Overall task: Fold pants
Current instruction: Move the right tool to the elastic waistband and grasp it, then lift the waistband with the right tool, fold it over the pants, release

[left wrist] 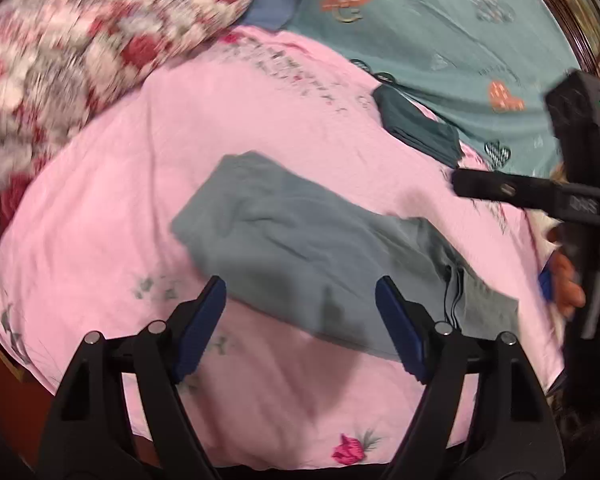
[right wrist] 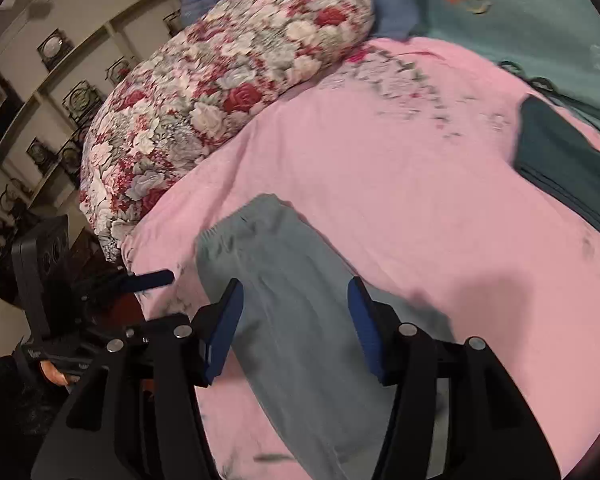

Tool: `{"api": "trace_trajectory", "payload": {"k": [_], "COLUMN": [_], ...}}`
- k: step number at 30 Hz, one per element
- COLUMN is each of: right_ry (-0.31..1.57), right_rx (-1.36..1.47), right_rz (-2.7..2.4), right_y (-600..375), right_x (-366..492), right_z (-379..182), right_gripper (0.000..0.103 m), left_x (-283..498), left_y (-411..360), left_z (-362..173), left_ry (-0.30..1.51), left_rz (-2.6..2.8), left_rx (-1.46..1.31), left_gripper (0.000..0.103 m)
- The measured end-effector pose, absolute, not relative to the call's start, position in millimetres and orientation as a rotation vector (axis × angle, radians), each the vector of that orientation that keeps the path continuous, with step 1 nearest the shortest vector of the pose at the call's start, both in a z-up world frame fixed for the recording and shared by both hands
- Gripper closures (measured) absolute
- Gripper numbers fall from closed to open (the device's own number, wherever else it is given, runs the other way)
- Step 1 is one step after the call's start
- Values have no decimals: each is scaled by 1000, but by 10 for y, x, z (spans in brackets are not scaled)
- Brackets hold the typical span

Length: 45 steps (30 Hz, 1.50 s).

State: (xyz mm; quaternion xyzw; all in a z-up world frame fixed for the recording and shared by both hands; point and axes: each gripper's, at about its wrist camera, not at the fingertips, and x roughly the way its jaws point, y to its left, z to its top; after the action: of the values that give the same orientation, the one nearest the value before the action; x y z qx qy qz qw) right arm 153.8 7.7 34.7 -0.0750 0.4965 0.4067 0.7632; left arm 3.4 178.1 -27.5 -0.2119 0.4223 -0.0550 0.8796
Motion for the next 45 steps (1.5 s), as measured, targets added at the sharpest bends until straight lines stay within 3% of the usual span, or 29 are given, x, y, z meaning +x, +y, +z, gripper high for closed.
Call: {"api": "trace_trajectory", "payload": {"k": [6,14,18,25,33,34,35,36,37,38,41,45], "right_ry": [1191,1308,1307,1212,1209,1212,1216,1213,1212,1208,1186,1143], "right_rx": [-363,-493,-496,-398,-393,-390,-386,-386,-387,-391,-411,-396], "right_rz": [939,989,1019,1080,1080,1071,1065,1061,1061,1063,1084,1098], "right_y": [1278,1698,1691,1396,1398,1396,1402,1410,1409,1407,1401,1299], "right_x": [2106,2194,2137,2162,2186,2203,2213,2212,2211,2205,2156,2113], "right_z": [-166,-626,-615,-347,-413,-430,-450,-460,-462,-457,-404,-212], "right_gripper": [47,47,83,86,86,86,86,86,86,86,87,88], "left_x": [200,461,475,480,651,667,682,687,694,703,677,590], "left_y": [2103,2165,2180,2197,2134,2118,2100,2085,2084,2094,2087,1969], "left_z": [-530,-700,-713,-706,-733,-738,-753,-768,-791,-818,-785,-565], "left_ry": [930,942,942,923,907,908,918,928,941,953,932,878], "left_rz": [-113,-75,-48,-38,-62,-74,-92,-92,-96,-108,-108,-114], "left_rx": [-581,-615,-586,-554,-573,-578,-580,-567,-568,-585,-585,-524], "left_gripper": [26,26,26,24,24,31,49,60,82,88,92,92]}}
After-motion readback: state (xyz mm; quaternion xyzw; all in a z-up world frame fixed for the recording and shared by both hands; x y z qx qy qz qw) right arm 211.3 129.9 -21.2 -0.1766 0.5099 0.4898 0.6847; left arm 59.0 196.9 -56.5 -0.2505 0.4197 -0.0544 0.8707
